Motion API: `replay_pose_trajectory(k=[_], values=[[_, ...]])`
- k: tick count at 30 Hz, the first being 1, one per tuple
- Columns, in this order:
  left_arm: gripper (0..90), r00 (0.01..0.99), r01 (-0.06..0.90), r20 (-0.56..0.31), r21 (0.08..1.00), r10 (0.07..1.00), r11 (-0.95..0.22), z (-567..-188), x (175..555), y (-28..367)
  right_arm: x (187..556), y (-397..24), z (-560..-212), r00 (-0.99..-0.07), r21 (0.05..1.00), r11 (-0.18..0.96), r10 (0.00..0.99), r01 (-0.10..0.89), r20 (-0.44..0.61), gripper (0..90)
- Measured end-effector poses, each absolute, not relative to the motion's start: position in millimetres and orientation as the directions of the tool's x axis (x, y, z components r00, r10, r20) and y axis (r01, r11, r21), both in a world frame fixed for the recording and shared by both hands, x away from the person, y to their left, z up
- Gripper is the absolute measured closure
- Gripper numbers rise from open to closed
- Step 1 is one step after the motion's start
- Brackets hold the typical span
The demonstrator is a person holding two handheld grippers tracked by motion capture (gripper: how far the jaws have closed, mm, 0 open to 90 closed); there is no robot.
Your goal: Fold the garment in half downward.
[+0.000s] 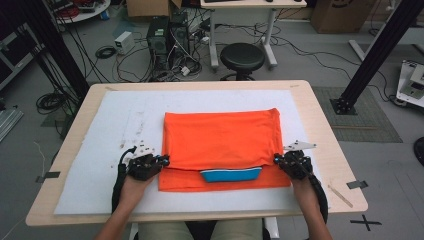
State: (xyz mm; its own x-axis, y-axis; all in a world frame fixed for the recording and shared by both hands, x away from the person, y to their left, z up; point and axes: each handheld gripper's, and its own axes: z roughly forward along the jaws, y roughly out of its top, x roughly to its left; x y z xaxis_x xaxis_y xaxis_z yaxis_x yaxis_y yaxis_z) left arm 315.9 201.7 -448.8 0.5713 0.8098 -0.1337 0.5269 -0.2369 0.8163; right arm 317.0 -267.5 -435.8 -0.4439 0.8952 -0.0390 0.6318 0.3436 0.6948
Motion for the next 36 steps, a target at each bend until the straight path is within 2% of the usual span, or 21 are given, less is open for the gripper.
replay_pose_trajectory(k=[7, 16, 18, 21, 25, 29, 32, 33, 35, 36], values=[[86.7, 0.577, 0.529, -0.181, 0.825, 0.797, -0.196, -442.7, 308.2, 215.7, 302.1, -268.1, -417.1, -0.455, 0.733, 0.317, 0.891, 0.602, -0.012, 90.0], [84.6, 0.593, 0.551, -0.213, 0.810, 0.777, -0.198, -448.2, 306.0, 213.2, 297.5, -278.2, -421.7, -0.409, 0.696, 0.306, 0.912, 0.649, -0.019, 88.2], [70.6, 0.584, 0.555, -0.227, 0.812, 0.779, -0.179, -448.7, 306.7, 213.7, 299.1, -278.7, -422.8, -0.399, 0.701, 0.294, 0.917, 0.650, -0.015, 76.2], [54.6, 0.565, 0.540, -0.227, 0.829, 0.793, -0.147, -448.0, 307.9, 216.1, 300.0, -279.5, -424.0, -0.390, 0.717, 0.268, 0.921, 0.643, 0.006, 71.1], [44.8, 0.554, 0.517, -0.226, 0.848, 0.801, -0.119, -448.3, 309.3, 219.9, 304.9, -277.4, -433.5, -0.391, 0.694, 0.285, 0.920, 0.662, -0.005, 71.0], [36.2, 0.549, 0.494, -0.219, 0.863, 0.807, -0.101, -448.5, 311.2, 222.0, 308.5, -278.2, -441.5, -0.407, 0.670, 0.326, 0.912, 0.667, -0.039, 78.3], [31.0, 0.533, 0.485, -0.215, 0.870, 0.818, -0.087, -449.1, 312.8, 223.5, 308.9, -279.6, -439.7, -0.404, 0.658, 0.343, 0.913, 0.671, -0.064, 78.4], [29.3, 0.532, 0.484, -0.215, 0.871, 0.819, -0.085, -449.2, 313.4, 224.1, 308.6, -279.3, -438.9, -0.404, 0.656, 0.346, 0.912, 0.671, -0.067, 76.0], [28.8, 0.532, 0.482, -0.214, 0.872, 0.819, -0.085, -449.2, 314.0, 224.1, 308.0, -280.2, -435.7, -0.395, 0.673, 0.312, 0.918, 0.670, -0.032, 60.3], [28.8, 0.530, 0.481, -0.212, 0.872, 0.821, -0.086, -449.1, 314.4, 224.0, 307.6, -282.0, -433.2, -0.387, 0.697, 0.279, 0.922, 0.660, -0.002, 56.4]])
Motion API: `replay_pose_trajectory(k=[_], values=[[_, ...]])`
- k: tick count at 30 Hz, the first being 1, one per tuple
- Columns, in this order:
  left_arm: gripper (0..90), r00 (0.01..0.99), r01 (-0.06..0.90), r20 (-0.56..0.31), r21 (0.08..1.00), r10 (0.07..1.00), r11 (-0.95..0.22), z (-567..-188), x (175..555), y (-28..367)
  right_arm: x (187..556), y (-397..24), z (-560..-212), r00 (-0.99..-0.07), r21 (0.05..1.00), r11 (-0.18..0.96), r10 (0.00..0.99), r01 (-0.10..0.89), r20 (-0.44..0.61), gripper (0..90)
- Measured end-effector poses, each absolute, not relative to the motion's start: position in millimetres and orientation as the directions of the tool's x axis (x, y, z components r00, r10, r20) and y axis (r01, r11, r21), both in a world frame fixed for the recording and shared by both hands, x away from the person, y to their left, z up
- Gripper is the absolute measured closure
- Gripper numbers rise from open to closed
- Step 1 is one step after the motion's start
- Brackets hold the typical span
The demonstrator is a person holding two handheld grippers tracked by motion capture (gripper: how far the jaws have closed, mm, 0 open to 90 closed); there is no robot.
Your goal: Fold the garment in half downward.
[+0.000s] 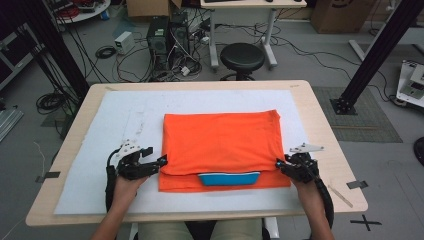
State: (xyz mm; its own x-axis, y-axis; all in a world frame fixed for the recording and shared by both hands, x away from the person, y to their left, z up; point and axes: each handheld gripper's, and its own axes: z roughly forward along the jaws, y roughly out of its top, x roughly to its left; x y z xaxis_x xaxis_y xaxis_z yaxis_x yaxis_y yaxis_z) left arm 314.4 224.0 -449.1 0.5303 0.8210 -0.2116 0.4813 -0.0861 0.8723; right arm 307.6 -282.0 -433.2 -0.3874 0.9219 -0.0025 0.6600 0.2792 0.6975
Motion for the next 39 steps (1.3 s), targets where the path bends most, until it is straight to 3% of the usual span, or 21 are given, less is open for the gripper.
replay_pose_trajectory(k=[4, 11, 18, 23, 24, 25, 26, 29, 32, 39], values=[[28.8, 0.528, 0.481, -0.207, 0.873, 0.824, -0.089, -449.0, 318.4, 223.3, 311.4, -286.7, -425.1, -0.343, 0.748, 0.209, 0.939, 0.629, 0.026, 46.4], [28.8, 0.515, 0.486, -0.213, 0.870, 0.830, -0.079, -449.2, 330.3, 222.5, 341.0, -290.6, -432.2, -0.308, 0.730, 0.170, 0.949, 0.662, 0.058, 44.1], [29.6, 0.482, 0.570, -0.266, 0.819, 0.835, -0.068, -454.0, 347.6, 219.7, 376.6, -289.4, -440.0, -0.278, 0.675, 0.139, 0.955, 0.724, 0.101, 45.6], [31.4, 0.489, 0.624, -0.246, 0.769, 0.837, -0.138, -456.1, 355.9, 211.0, 382.7, -289.1, -445.0, -0.273, 0.653, 0.136, 0.955, 0.745, 0.112, 57.5], [34.2, 0.483, 0.629, -0.237, 0.764, 0.843, -0.145, -456.3, 356.4, 209.4, 381.7, -289.9, -445.0, -0.276, 0.652, 0.134, 0.954, 0.746, 0.120, 63.7], [38.5, 0.474, 0.628, -0.221, 0.764, 0.852, -0.152, -455.8, 355.9, 208.0, 381.9, -291.1, -445.2, -0.294, 0.648, 0.126, 0.942, 0.752, 0.158, 75.6], [42.5, 0.471, 0.625, -0.209, 0.765, 0.857, -0.156, -455.8, 355.4, 206.6, 381.4, -290.1, -444.9, -0.305, 0.646, 0.131, 0.938, 0.752, 0.165, 79.7], [57.6, 0.477, 0.607, -0.152, 0.769, 0.866, -0.199, -455.3, 353.1, 201.2, 379.2, -283.5, -443.5, -0.328, 0.655, 0.184, 0.939, 0.733, 0.103, 82.8], [79.5, 0.488, 0.604, -0.153, 0.770, 0.859, -0.206, -454.8, 352.5, 198.8, 377.4, -281.4, -442.3, -0.334, 0.664, 0.222, 0.942, 0.714, 0.044, 84.3], [83.6, 0.466, 0.612, -0.183, 0.773, 0.865, -0.166, -454.9, 357.1, 192.1, 377.8, -286.5, -440.7, -0.302, 0.690, 0.224, 0.953, 0.689, -0.008, 84.7]])
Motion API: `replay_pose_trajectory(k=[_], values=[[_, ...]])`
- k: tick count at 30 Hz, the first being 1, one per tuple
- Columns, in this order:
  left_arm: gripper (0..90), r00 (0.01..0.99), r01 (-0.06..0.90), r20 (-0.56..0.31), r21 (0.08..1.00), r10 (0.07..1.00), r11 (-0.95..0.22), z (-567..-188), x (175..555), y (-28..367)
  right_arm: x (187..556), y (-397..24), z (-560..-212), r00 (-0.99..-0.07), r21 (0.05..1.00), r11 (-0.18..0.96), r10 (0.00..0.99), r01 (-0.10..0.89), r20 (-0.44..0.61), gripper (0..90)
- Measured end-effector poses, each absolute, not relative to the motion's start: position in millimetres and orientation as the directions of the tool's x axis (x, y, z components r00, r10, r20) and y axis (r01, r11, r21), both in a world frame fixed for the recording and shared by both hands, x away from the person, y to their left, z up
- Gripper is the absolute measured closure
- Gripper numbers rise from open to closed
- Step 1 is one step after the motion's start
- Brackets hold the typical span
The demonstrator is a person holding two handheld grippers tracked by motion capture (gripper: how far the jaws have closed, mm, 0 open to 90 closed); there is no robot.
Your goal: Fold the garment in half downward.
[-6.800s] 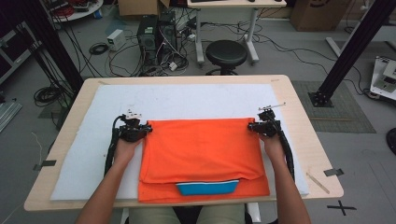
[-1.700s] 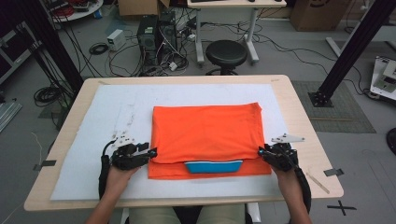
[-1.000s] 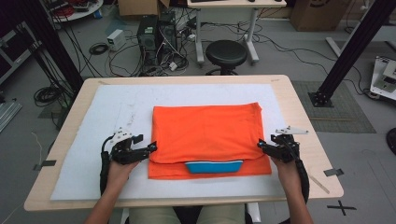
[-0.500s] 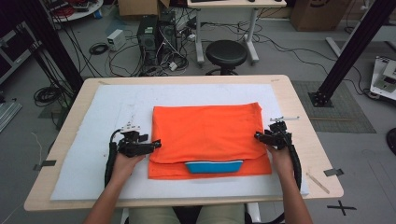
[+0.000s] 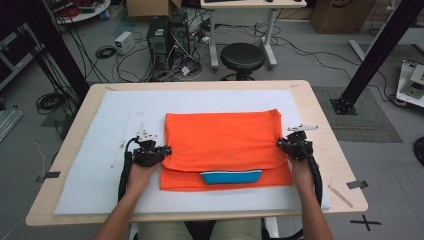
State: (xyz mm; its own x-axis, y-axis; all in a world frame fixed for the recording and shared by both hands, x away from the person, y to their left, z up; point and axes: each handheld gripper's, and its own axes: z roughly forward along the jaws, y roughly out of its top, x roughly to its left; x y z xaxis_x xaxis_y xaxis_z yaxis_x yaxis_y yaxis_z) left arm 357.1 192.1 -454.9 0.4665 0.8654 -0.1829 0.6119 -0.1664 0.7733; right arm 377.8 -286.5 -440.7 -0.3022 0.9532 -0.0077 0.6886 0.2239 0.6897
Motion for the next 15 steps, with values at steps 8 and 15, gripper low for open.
replay_pose_trajectory(k=[8, 15], values=[[50.2, 0.495, 0.526, -0.170, 0.839, 0.852, -0.138, -450.8, 354.7, 201.6, 369.6, -281.1, -437.9, -0.295, 0.713, 0.225, 0.955, 0.664, -0.026, 62.2], [23.8, 0.516, 0.433, -0.182, 0.898, 0.837, -0.071, -444.3, 345.0, 223.8, 353.7, -279.5, -422.9, -0.378, 0.801, 0.235, 0.926, 0.551, -0.011, 28.5]])
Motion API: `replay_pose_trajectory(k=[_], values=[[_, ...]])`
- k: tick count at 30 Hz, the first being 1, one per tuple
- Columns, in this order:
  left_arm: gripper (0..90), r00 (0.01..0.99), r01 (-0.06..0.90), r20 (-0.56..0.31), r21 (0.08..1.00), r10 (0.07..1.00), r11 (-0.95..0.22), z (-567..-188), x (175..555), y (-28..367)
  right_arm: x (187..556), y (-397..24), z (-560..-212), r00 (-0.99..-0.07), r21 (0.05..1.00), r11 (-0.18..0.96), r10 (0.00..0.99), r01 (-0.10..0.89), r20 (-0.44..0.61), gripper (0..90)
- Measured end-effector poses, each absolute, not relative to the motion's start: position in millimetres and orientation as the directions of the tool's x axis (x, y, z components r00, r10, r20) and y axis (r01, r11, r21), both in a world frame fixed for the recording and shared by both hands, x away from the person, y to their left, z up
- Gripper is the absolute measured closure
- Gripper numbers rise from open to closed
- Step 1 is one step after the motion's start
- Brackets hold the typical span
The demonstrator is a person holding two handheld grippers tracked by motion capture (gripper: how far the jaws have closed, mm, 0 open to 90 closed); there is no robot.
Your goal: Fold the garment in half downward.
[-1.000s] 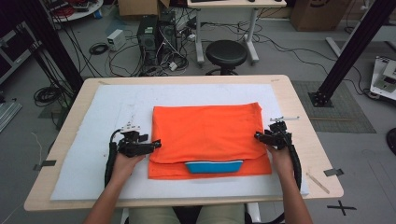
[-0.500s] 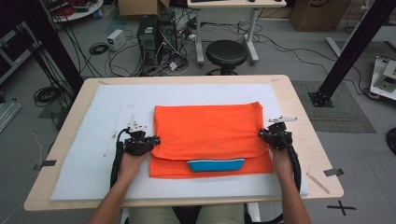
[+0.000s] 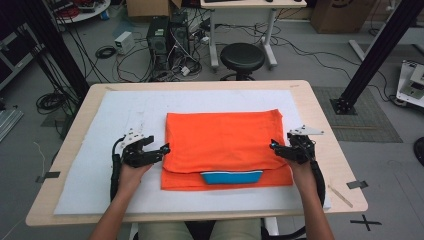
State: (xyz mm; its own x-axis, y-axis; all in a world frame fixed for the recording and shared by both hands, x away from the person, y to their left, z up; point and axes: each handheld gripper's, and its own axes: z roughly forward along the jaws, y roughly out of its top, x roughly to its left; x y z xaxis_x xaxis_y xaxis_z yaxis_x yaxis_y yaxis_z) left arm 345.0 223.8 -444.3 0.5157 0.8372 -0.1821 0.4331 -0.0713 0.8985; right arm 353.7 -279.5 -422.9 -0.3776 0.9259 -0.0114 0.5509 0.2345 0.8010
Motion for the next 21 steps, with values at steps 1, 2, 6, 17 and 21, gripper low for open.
replay_pose_trajectory(k=[1, 2, 6, 17, 21], values=[[23.6, 0.523, 0.421, -0.184, 0.905, 0.833, -0.064, -444.1, 344.1, 226.7, 352.5, -279.4, -422.0, -0.388, 0.807, 0.235, 0.922, 0.541, -0.008, 27.4], [23.0, 0.529, 0.415, -0.193, 0.908, 0.827, -0.053, -443.5, 343.7, 229.4, 350.8, -278.9, -421.0, -0.394, 0.814, 0.228, 0.919, 0.535, 0.001, 25.5], [23.5, 0.562, 0.353, -0.162, 0.934, 0.811, -0.058, -440.9, 341.0, 238.1, 348.0, -277.9, -418.6, -0.417, 0.824, 0.236, 0.909, 0.515, 0.001, 21.6], [18.7, 0.536, 0.343, -0.151, 0.938, 0.831, -0.051, -439.1, 337.5, 243.5, 343.0, -277.1, -419.0, -0.434, 0.830, 0.244, 0.901, 0.502, -0.003, 21.5], [18.7, 0.541, 0.332, -0.133, 0.941, 0.831, -0.066, -439.2, 336.6, 242.3, 341.8, -278.8, -419.6, -0.432, 0.829, 0.237, 0.902, 0.506, 0.006, 21.6]])
